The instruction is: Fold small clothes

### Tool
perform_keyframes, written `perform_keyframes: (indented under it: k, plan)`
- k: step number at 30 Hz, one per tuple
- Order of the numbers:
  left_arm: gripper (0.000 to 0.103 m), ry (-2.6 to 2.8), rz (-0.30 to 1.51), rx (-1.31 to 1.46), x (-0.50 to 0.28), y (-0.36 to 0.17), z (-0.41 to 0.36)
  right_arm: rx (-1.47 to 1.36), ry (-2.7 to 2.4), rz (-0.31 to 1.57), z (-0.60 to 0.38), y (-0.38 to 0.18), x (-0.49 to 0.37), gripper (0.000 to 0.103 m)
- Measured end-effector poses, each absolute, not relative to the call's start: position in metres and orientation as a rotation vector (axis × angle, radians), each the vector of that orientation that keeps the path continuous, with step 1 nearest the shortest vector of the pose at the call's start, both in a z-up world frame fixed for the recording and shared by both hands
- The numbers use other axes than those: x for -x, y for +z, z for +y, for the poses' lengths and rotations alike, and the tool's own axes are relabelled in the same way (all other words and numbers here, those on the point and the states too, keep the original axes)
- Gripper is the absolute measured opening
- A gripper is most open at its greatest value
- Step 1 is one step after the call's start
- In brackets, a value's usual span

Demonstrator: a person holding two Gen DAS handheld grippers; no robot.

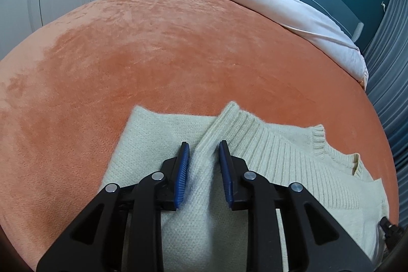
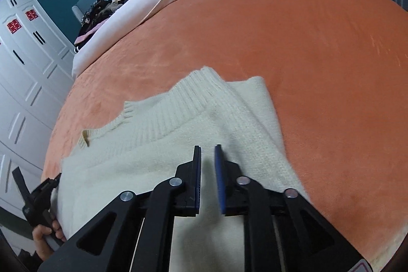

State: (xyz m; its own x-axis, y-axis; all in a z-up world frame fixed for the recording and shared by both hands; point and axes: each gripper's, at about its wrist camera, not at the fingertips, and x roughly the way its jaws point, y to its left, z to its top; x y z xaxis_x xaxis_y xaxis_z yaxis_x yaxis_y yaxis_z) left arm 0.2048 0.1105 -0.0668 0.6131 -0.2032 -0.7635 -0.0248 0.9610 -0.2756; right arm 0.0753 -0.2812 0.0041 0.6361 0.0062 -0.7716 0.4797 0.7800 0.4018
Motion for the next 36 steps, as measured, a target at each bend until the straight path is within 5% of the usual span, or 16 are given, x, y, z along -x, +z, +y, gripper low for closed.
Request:
perform_keyframes:
  k: [4,8,11,14,16,22,23,25,26,27,31,36]
  plan:
    - [0.025,-0.057,0.933,0.188,-0.205,-0.058,0.099,-0.584,-0.178,0.886,-0.241,0.016,-0.09,0.017]
    - [0.061,-0.084,0.95,0.247,-0.185,-0.027,0.09,-0.529,-0.041,0.915,-0.192,0.024,-0.114,0.017]
    - [0.085,-0.113,0.956,0.252,-0.192,-0.008,0.079,-0.436,-0.048,0.898,-0.183,0.036,-0.136,0.034]
    - [0.088,-0.106,0.97,0.251,-0.216,-0.002,0.081,-0.389,-0.168,0.845,-0.216,0.049,-0.141,0.062]
    - [0.09,-0.085,1.005,0.237,-0.235,-0.01,0.09,-0.39,-0.249,0.851,-0.253,0.045,-0.142,0.07]
    - [0.09,-0.155,1.167,0.3,-0.254,-0.052,0.098,-0.459,-0.356,1.023,-0.316,-0.006,-0.147,0.069]
    - [0.087,-0.175,1.153,0.261,-0.249,-0.051,0.092,-0.463,-0.331,1.02,-0.313,-0.008,-0.147,0.057]
    - [0.061,-0.232,1.138,0.201,-0.241,-0.047,0.079,-0.438,-0.279,0.999,-0.298,0.001,-0.148,0.029]
    - [0.037,-0.233,1.125,0.194,-0.237,-0.044,0.077,-0.477,-0.218,0.982,-0.291,0.008,-0.15,0.012]
    - [0.021,-0.23,1.106,0.207,-0.234,-0.04,0.078,-0.499,-0.179,0.948,-0.286,0.019,-0.149,0.012]
    - [0.013,-0.173,1.03,0.243,-0.229,-0.023,0.093,-0.494,-0.175,0.834,-0.292,0.051,-0.137,0.01]
    - [0.014,-0.13,1.082,0.259,-0.231,-0.06,0.116,-0.651,-0.319,0.971,-0.35,-0.027,-0.113,0.006]
